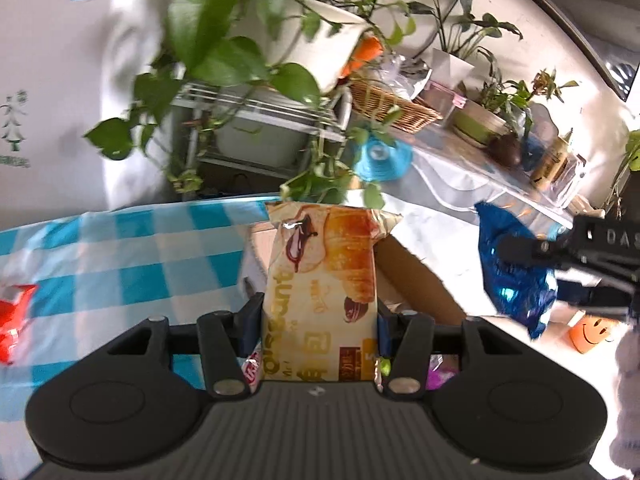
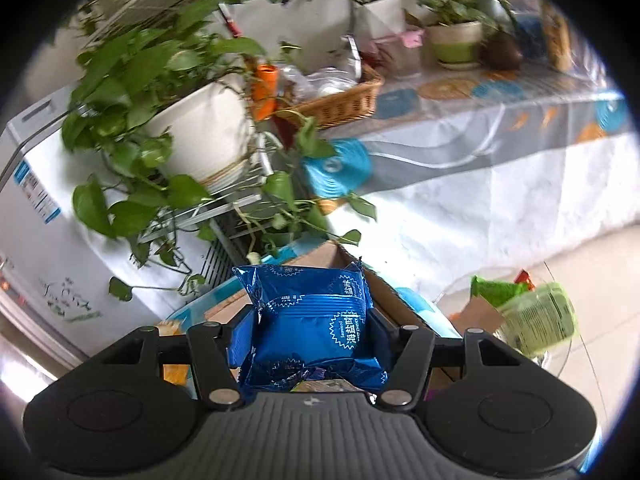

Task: Organize snacks
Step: 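Carry the croissant bag and blue foil bag over the cardboard box and open both grippers, then move the left gripper to the red wafer bag while right gripper returns over the table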

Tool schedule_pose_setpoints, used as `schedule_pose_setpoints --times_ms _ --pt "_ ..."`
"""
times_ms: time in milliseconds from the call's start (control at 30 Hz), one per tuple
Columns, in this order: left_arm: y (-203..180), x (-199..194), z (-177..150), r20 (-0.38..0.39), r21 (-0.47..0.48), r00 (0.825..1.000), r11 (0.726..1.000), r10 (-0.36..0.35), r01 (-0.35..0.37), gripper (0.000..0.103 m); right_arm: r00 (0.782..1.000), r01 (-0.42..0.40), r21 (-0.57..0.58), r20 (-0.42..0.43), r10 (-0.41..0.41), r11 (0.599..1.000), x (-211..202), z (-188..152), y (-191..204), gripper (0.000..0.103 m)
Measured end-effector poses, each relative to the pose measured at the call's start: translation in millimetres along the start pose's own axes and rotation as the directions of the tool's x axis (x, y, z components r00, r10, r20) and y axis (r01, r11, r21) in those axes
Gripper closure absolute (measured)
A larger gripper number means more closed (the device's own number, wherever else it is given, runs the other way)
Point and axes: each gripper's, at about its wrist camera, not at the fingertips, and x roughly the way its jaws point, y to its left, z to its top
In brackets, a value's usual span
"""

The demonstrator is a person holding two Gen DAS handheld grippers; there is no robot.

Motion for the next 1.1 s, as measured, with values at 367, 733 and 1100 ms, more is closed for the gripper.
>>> schedule_pose_setpoints --times_ms 367,733,1100 --pt "-22 37 14 -0.048 0.019 0.999 1.000 -0.003 0.004 0.051 0.999 0.039 0.053 -0.036 -0.037 0.998 2 -2 -15 0.038" --pt "-26 25 34 -0.003 0.027 0.999 0.998 -0.052 0.052 0.023 0.997 0.067 0.107 -0.051 -0.061 0.992 7 -1 -23 0.031" --pt "20 -13 30 -0.003 0.057 1.000 0.998 0.006 -0.005 0.019 0.998 0.002 0.033 -0.058 0.000 0.999 10 -5 -7 0.028"
